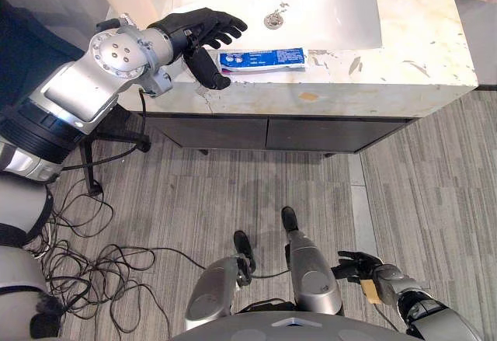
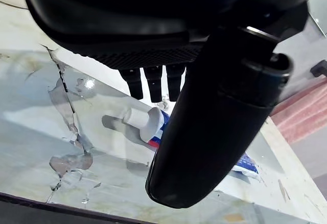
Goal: Organize the bathroom.
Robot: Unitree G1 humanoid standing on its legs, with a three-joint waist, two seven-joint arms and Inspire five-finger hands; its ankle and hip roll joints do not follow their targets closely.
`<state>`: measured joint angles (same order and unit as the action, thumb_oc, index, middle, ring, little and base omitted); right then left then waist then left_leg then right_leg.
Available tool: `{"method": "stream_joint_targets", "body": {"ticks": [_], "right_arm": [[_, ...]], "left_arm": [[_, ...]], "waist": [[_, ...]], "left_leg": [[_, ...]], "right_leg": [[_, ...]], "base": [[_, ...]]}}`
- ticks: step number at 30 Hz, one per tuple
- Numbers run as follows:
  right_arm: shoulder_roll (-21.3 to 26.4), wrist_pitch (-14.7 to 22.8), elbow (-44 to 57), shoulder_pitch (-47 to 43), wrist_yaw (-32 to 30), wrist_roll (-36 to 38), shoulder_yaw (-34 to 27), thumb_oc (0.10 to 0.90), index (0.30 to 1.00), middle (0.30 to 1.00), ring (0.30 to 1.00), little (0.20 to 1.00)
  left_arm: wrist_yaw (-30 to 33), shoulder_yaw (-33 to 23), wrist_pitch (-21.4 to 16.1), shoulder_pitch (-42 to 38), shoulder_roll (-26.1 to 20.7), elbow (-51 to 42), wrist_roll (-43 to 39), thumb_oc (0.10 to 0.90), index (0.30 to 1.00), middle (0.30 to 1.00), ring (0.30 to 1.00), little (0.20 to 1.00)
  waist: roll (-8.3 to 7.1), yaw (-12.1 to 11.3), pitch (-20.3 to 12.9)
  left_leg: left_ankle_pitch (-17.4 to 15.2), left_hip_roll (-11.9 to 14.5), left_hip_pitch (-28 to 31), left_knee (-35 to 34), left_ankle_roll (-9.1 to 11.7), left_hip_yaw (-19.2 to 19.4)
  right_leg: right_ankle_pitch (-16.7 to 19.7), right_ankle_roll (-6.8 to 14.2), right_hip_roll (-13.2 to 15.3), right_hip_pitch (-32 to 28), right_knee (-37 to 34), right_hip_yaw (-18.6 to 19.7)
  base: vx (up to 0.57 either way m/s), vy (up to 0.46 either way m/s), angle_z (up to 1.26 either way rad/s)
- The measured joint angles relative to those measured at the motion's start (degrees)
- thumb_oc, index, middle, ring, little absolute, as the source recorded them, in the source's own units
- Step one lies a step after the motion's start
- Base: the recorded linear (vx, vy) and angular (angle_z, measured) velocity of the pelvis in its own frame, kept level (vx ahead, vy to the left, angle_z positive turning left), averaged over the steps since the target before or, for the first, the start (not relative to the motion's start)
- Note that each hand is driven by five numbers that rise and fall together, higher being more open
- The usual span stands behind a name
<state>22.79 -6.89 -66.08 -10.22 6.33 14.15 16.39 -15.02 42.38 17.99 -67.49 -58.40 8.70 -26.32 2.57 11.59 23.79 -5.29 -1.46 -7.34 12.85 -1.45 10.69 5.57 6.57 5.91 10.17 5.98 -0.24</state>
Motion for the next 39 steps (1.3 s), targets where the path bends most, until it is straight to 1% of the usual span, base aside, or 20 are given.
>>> {"method": "stream_joint_targets", "body": {"ticks": [15,16,17,18,19,20,22,24,27,28,30,34,36,37,39], "right_arm": [[0.12,0.03,0.61,-1.03,-0.43,0.31,-0.05,0.8,0.9,0.9,0.9,0.9],[0.12,0.03,0.61,-1.03,-0.43,0.31,-0.05,0.8,0.9,0.9,0.9,0.9],[0.12,0.0,0.63,-1.03,-0.41,0.31,-0.03,0.8,0.9,0.9,0.9,0.9],[0.13,0.0,0.64,-1.04,-0.43,0.31,-0.03,0.8,0.9,0.9,0.9,0.9],[0.15,0.0,0.64,-1.11,-0.45,0.32,-0.03,0.8,0.9,0.9,0.9,0.9],[0.15,-0.08,0.65,-1.41,-0.42,0.33,-0.03,0.8,0.9,0.9,0.9,0.9],[0.24,-0.15,0.73,-1.96,-0.45,0.35,-0.02,0.8,0.9,0.9,0.9,0.9],[0.93,-0.07,1.36,-2.03,-0.48,0.43,-0.02,0.8,0.9,0.9,0.9,0.9],[2.32,-0.12,1.83,-2.26,-0.53,0.75,0.01,0.8,0.9,0.9,0.9,0.9],[3.3,-0.16,2.04,-2.36,-0.55,0.83,0.02,0.8,0.9,0.9,0.9,0.9],[4.06,-0.19,2.24,-2.5,-0.59,0.85,0.03,0.8,0.9,0.9,0.9,0.9],[4.46,-0.07,2.33,-2.52,-0.68,0.92,0.02,0.8,0.9,0.9,0.9,0.9],[4.46,-0.04,2.54,-2.5,-0.66,1.0,0.02,0.8,0.9,0.9,0.9,0.9],[4.44,-0.02,2.81,-2.42,-0.68,2.01,0.04,0.8,0.9,0.9,0.9,0.9],[4.44,0.03,2.82,-2.41,-0.71,2.15,0.04,0.8,0.9,0.9,0.9,0.9]], "left_arm": [[0.24,-0.02,0.03,0.01,0.0,-0.01,-0.02,0.8,0.9,0.9,0.9,0.9],[-0.06,-0.02,0.04,0.01,0.0,-0.01,-0.02,0.733,0.799,0.799,0.799,0.799],[-0.52,-0.02,0.08,0.01,0.0,-0.02,-0.02,0.642,0.662,0.662,0.662,0.662],[-0.8,-0.02,0.14,0.02,0.02,-0.03,-0.01,0.599,0.599,0.599,0.599,0.599],[-1.11,-0.02,0.27,0.02,0.03,-0.04,0.02,0.595,0.592,0.592,0.592,0.592],[-0.55,-0.28,0.47,0.01,0.04,-0.01,0.65,0.541,0.512,0.512,0.512,0.512],[0.35,-0.61,0.61,-0.01,0.06,0.1,2.61,0.535,0.502,0.502,0.502,0.502],[1.48,-1.0,0.97,-0.62,0.08,0.55,4.15,0.527,0.491,0.491,0.491,0.491],[1.94,-1.07,1.54,-2.3,0.09,0.91,4.31,0.522,0.484,0.484,0.484,0.484],[1.76,-1.37,1.62,-2.81,0.1,0.82,4.17,0.522,0.484,0.484,0.484,0.484],[1.62,-1.81,1.63,-2.82,0.1,0.68,3.93,0.519,0.479,0.479,0.479,0.479],[1.9,-1.99,1.85,-2.82,0.1,0.52,3.93,0.527,0.491,0.491,0.491,0.491],[1.95,-2.06,2.0,-2.82,0.09,0.52,3.93,0.524,0.486,0.486,0.486,0.486],[2.02,-2.17,2.07,-2.81,0.1,0.52,3.93,0.525,0.488,0.488,0.488,0.488],[2.26,-2.17,2.06,-2.77,0.1,0.52,3.9,0.508,0.462,0.462,0.462,0.462]], "waist": [[0.06,0.15,0.04],[0.09,0.21,0.05],[0.14,0.31,0.08],[0.26,0.41,0.14],[0.37,0.5,0.2],[0.5,0.82,0.27],[0.74,1.23,0.4],[1.29,1.69,0.86],[2.22,2.04,1.81],[2.79,2.1,2.48],[3.19,2.09,2.81],[3.29,2.1,2.95],[3.29,2.11,2.95],[3.3,2.07,2.96],[3.3,2.1,2.97]], "left_leg": [[0.22,-0.07,1.05,-1.2,-0.15,0.53],[0.22,-0.08,1.05,-1.21,-0.15,0.54],[0.22,-0.09,1.08,-1.23,-0.15,0.56],[0.22,-0.09,1.1,-1.28,-0.15,0.59],[0.23,-0.1,1.11,-1.34,-0.16,0.61],[0.25,-0.11,1.11,-1.39,-0.17,0.62],[0.25,-0.13,1.08,-1.49,-0.17,0.72],[0.28,-0.17,1.04,-1.57,-0.2,1.04],[0.34,-0.22,0.88,-1.9,-0.24,1.33],[0.35,-0.21,0.88,-1.94,-0.25,1.45],[0.35,-0.25,0.91,-2.04,-0.25,1.46],[0.47,-0.28,0.87,-2.21,-0.24,1.49],[0.53,-0.3,0.86,-2.27,-0.21,1.49],[0.59,-0.31,0.81,-2.34,-0.19,1.49],[0.69,-0.31,0.84,-2.51,-0.15,1.48]], "right_leg": [[-0.01,0.0,-0.08,-0.32,-0.18,0.5],[-0.01,0.0,-0.08,-0.32,-0.18,0.51],[-0.01,0.0,-0.07,-0.31,-0.19,0.53],[-0.01,0.0,-0.07,-0.31,-0.19,0.55],[-0.01,0.0,-0.07,-0.29,-0.2,0.57],[-0.01,0.0,-0.06,-0.27,-0.2,0.58],[-0.01,0.0,-0.06,-0.11,-0.19,0.68],[-0.01,0.0,-0.07,0.18,-0.17,0.95],[-0.01,0.0,-0.05,0.66,-0.02,1.15],[-0.04,-0.04,-0.05,0.77,0.15,1.09],[-0.05,-0.06,-0.02,0.77,0.13,1.07],[-0.07,-0.07,-0.01,0.92,0.14,1.09],[-0.07,-0.07,0.01,0.97,0.16,1.1],[-0.08,-0.07,0.0,1.08,0.19,1.1],[-0.08,-0.07,0.0,1.1,0.19,1.09]], "base": [[0.0,0.001,-0.01],[0.0,0.0,0.0],[0.0,0.0,0.0],[0.0,0.0,0.0],[0.0,0.0,0.0],[0.0,0.0,0.0],[-0.02,0.027,-0.04],[-0.02,0.02,-0.08],[-0.01,0.012,-0.04],[0.0,0.0,0.0],[0.0,0.0,0.0],[0.0,0.0,0.0],[0.0,0.0,0.0],[0.0,0.0,0.0],[0.0,0.0,0.0]]}}
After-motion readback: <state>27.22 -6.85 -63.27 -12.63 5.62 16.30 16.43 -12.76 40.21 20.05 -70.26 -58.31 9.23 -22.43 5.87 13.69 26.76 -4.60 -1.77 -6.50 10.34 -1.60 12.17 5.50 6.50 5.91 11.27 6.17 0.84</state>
